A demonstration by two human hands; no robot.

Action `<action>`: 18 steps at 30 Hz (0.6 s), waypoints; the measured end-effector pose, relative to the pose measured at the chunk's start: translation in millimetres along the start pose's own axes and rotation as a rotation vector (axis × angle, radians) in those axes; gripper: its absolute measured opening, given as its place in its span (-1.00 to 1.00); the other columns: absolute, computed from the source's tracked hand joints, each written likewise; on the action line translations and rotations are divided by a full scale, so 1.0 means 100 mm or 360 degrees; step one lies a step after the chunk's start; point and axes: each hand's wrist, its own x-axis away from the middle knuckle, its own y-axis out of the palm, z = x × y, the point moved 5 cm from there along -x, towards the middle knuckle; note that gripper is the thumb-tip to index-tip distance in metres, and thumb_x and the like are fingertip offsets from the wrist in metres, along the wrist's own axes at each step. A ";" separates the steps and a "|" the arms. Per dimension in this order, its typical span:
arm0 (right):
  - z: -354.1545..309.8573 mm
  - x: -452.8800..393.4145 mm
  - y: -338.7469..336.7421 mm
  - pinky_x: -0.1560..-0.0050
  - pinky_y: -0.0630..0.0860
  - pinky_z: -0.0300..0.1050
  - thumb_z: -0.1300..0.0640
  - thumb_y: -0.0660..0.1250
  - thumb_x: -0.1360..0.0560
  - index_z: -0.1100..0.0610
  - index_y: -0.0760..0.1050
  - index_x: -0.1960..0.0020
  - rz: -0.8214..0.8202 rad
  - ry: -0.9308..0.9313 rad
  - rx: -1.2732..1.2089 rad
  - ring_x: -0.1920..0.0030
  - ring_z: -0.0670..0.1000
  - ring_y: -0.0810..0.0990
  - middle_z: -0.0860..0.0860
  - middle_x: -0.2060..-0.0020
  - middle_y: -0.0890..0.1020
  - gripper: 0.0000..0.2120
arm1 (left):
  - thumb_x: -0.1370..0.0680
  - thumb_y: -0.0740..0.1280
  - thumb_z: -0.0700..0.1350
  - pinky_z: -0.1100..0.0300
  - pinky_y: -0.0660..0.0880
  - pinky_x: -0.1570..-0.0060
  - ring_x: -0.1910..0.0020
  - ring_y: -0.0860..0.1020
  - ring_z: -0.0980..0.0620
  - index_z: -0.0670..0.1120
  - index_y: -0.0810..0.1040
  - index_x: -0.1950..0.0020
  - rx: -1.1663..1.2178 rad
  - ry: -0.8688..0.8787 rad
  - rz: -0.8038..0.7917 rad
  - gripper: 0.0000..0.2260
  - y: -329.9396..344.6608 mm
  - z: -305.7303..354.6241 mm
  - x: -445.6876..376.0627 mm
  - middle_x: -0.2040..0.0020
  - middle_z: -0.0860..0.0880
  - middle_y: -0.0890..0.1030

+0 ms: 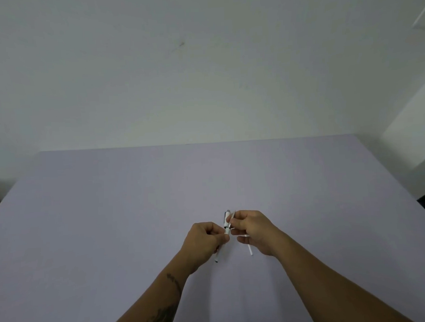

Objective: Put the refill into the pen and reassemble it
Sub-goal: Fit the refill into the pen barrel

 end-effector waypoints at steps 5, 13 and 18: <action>-0.02 0.03 0.01 0.11 0.56 -0.13 0.23 0.27 -0.58 0.09 0.68 -0.01 -0.0037 0.0026 -0.0001 0.08 0.00 0.63 0.08 -0.01 0.71 -0.80 | -0.49 0.43 -0.19 0.15 0.57 0.18 0.32 0.52 0.02 -0.07 0.67 0.22 -0.0004 -0.0010 -0.0029 -0.91 0.01 -0.03 0.00 0.35 -0.02 0.57; -0.02 0.01 0.00 0.12 0.54 -0.10 0.10 0.37 -0.54 0.16 0.63 -0.01 0.0029 0.0054 -0.0049 0.12 0.00 0.63 0.04 0.10 0.70 -0.85 | -0.49 0.42 -0.20 0.15 0.57 0.17 0.31 0.52 0.01 -0.08 0.67 0.22 0.0026 -0.0006 -0.0037 -0.90 0.01 -0.03 -0.01 0.34 -0.04 0.58; -0.03 0.03 0.01 0.08 0.56 -0.10 0.16 0.32 -0.58 0.22 0.63 -0.07 0.0006 0.0042 -0.0042 0.06 0.02 0.64 0.12 0.03 0.70 -0.82 | -0.49 0.42 -0.19 0.18 0.57 0.19 0.32 0.52 0.03 -0.09 0.68 0.20 0.0033 0.0000 -0.0064 -0.91 0.02 -0.04 0.00 0.34 -0.03 0.58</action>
